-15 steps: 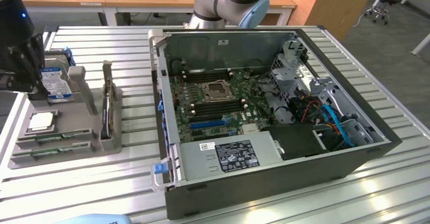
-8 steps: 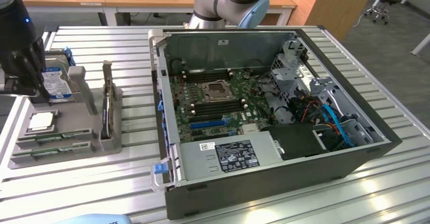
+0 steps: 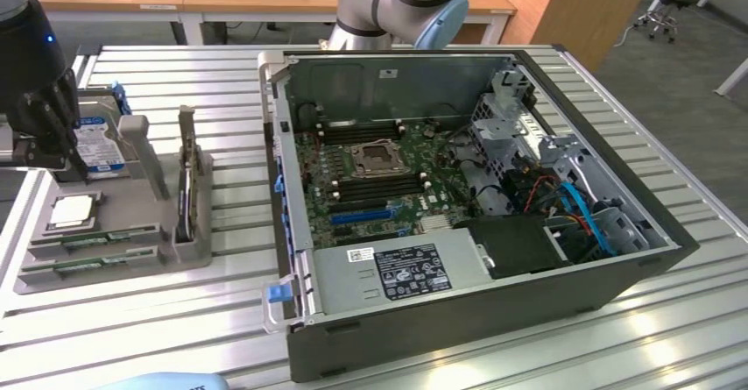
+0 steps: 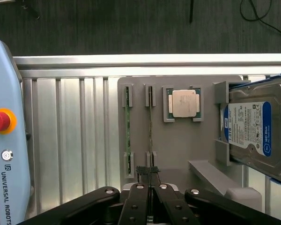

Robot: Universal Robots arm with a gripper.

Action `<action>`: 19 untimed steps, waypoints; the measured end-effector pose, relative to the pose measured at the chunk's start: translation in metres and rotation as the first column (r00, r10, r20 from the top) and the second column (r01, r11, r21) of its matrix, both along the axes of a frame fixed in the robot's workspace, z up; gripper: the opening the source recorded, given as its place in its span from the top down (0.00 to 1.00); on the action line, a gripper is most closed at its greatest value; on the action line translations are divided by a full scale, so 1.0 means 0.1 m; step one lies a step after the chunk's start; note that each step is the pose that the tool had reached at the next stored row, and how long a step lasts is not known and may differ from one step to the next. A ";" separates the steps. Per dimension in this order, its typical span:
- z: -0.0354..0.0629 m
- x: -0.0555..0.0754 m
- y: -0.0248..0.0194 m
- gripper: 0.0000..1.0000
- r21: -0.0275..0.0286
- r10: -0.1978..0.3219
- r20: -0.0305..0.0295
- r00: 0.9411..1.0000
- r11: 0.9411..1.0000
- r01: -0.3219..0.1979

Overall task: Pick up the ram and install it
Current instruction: 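Pick up the ram and move it above insertion slot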

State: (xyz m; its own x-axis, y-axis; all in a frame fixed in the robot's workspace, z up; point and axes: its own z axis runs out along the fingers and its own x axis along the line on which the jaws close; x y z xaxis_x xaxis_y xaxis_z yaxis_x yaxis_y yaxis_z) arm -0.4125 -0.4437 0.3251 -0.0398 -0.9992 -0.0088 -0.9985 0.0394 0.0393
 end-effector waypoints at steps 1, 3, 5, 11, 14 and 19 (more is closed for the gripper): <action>-0.001 0.00 0.000 0.90 0.000 0.000 0.000 1.000 1.000 0.000; -0.001 0.00 0.000 0.90 0.000 0.000 0.000 1.000 1.000 0.000; -0.001 0.00 0.000 0.90 0.000 0.000 0.000 1.000 1.000 0.000; -0.001 0.00 0.000 0.77 0.000 0.000 0.000 1.000 1.000 0.000; -0.001 0.00 0.000 0.71 0.000 0.000 0.000 1.000 1.000 0.000; -0.008 0.00 0.000 0.71 0.000 -0.007 0.000 1.000 1.000 0.007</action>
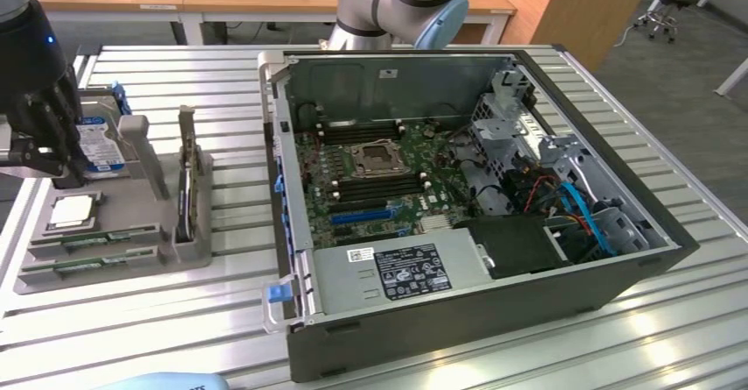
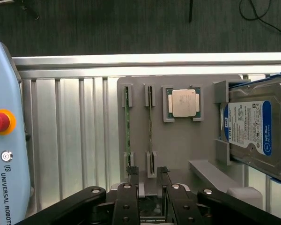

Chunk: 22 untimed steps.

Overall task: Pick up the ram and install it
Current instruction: 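Pick up the ram and move it above insertion slot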

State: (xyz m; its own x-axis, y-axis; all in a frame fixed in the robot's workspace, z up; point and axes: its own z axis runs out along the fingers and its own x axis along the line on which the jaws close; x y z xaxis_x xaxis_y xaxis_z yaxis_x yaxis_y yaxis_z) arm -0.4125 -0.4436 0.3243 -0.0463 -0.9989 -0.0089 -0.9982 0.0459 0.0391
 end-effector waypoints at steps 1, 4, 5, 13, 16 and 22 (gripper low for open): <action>0.000 0.00 0.000 0.71 0.000 0.000 0.000 1.000 1.000 0.000; -0.015 0.00 0.000 0.71 0.000 0.000 0.000 1.000 1.000 0.000; -0.025 0.00 0.000 0.71 0.000 0.000 0.000 1.000 1.000 0.000; -0.138 0.00 0.000 0.71 0.000 0.000 0.000 1.000 1.000 0.000; -0.175 -0.01 0.000 0.71 0.000 0.000 0.000 1.000 1.000 0.000; -0.232 -0.02 0.000 0.71 0.000 0.000 0.000 1.000 1.000 0.000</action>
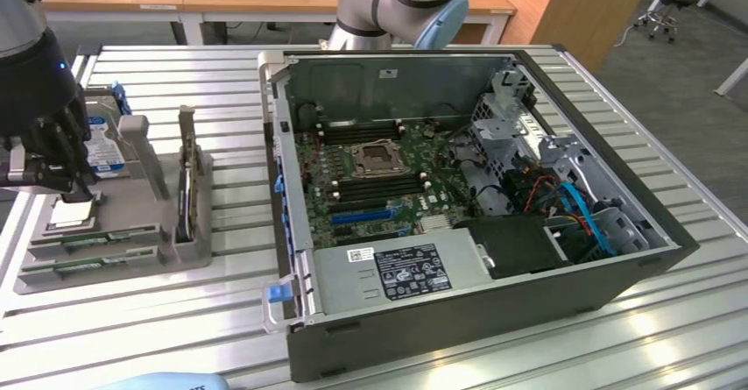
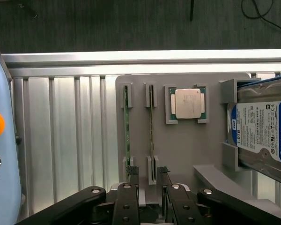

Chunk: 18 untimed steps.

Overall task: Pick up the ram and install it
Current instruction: 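Pick up the ram and move it above insertion slot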

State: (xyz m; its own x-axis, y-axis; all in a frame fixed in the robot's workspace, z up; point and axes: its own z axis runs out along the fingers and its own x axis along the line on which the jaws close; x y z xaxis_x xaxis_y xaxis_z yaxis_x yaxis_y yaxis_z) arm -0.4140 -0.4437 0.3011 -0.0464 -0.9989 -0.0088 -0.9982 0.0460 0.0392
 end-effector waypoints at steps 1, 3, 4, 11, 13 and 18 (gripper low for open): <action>-0.008 0.00 0.000 0.71 0.000 0.000 0.000 1.000 1.000 0.000; -0.026 -0.01 0.000 0.71 0.000 0.000 0.000 1.000 1.000 0.000; -0.036 -0.01 0.000 0.71 0.000 0.000 0.000 1.000 1.000 0.000; -0.121 -0.01 0.000 0.71 0.000 0.000 0.000 1.000 1.000 0.000; -0.146 -0.01 0.000 0.71 0.000 0.000 0.000 1.000 1.000 0.000; -0.205 -0.02 0.000 0.71 0.000 0.000 0.000 1.000 1.000 0.000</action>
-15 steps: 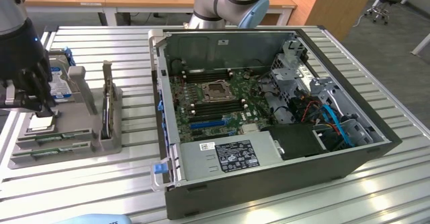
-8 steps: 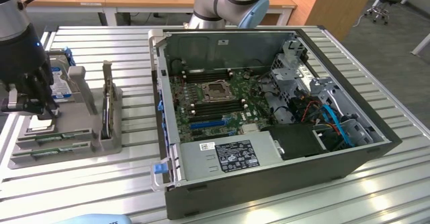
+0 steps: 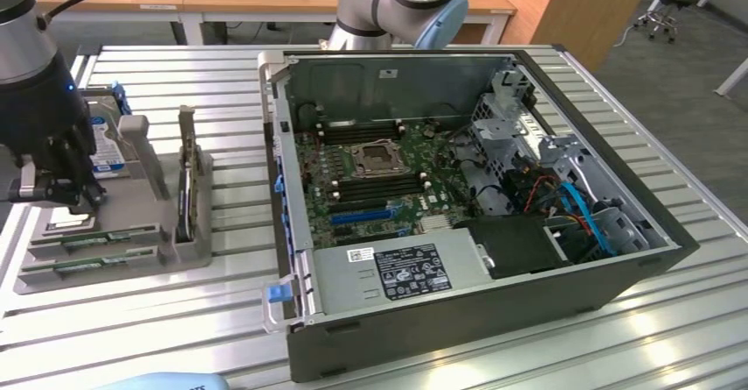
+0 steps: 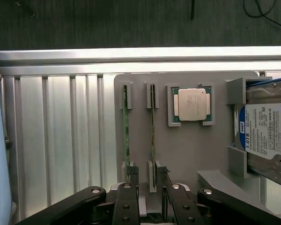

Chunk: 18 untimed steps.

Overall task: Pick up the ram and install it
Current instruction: 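Pick up the ram and move it above insertion slot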

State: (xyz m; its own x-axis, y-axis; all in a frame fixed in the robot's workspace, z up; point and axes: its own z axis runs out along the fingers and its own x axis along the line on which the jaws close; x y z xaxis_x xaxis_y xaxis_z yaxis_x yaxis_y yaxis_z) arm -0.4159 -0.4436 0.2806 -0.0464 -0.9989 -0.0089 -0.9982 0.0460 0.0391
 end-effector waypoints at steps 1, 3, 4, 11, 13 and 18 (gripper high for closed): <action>-0.011 0.00 0.000 0.71 0.000 0.000 0.000 1.000 1.000 0.000; -0.035 0.00 0.000 0.71 0.000 0.000 0.000 1.000 1.000 0.000; -0.044 0.00 0.000 0.71 0.000 0.000 0.000 1.000 1.000 0.000; -0.049 0.00 -0.026 0.71 0.000 0.001 0.000 1.000 1.000 -0.001; -0.050 -0.01 -0.042 0.71 0.000 0.001 0.000 1.000 1.000 -0.001; -0.050 -0.01 -0.083 0.71 0.000 0.002 0.000 1.000 1.000 -0.002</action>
